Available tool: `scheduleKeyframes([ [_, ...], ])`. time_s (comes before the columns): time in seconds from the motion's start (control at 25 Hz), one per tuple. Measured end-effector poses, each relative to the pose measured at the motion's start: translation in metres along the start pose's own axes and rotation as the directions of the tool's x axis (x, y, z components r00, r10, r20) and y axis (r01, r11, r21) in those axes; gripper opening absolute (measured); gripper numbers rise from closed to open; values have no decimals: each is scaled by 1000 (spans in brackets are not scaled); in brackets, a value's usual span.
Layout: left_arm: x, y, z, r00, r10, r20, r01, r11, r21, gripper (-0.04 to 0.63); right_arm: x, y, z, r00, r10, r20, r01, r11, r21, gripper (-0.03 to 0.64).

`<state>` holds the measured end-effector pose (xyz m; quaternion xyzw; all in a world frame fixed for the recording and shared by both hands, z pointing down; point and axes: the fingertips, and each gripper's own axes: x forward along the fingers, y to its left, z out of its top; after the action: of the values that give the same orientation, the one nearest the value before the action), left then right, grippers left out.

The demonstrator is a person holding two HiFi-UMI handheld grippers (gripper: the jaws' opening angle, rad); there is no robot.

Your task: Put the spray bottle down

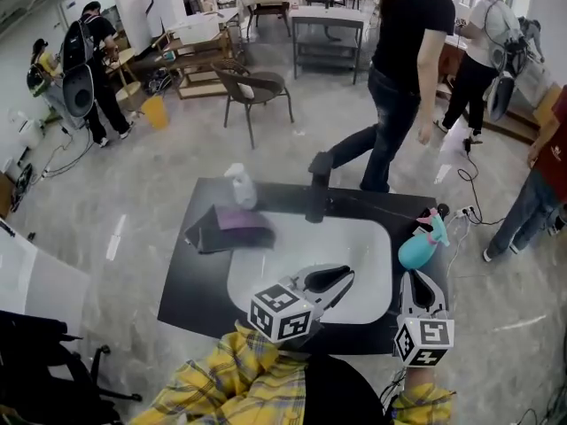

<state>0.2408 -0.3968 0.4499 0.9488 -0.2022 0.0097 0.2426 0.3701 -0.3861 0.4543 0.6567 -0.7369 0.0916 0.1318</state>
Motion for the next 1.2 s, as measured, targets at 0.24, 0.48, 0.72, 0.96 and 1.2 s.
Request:
scheduleKeyframes([
  [0.24,-29,1,-1,1000,11,-6,-11,1000,0,46,-7,39,0,999,40,-3,-40,999,18,15],
  [0.48,-62,1,-6,1000,27,-6,-27,1000,-6,46,-17,80,-5,996,86,-12,-86,996,28,9],
  [0.72,-94,4,-12,998,55,4,-55,998,-19,46,-26,116,-12,990,135,-28,-134,991,30,6],
  [0.96,-126,8,-20,996,92,15,-92,995,-34,46,-36,147,-17,985,169,-34,-168,985,28,6],
  [1.2,-158,2,-26,993,114,30,-112,993,-44,46,-52,175,-22,980,193,-38,-192,981,37,6],
])
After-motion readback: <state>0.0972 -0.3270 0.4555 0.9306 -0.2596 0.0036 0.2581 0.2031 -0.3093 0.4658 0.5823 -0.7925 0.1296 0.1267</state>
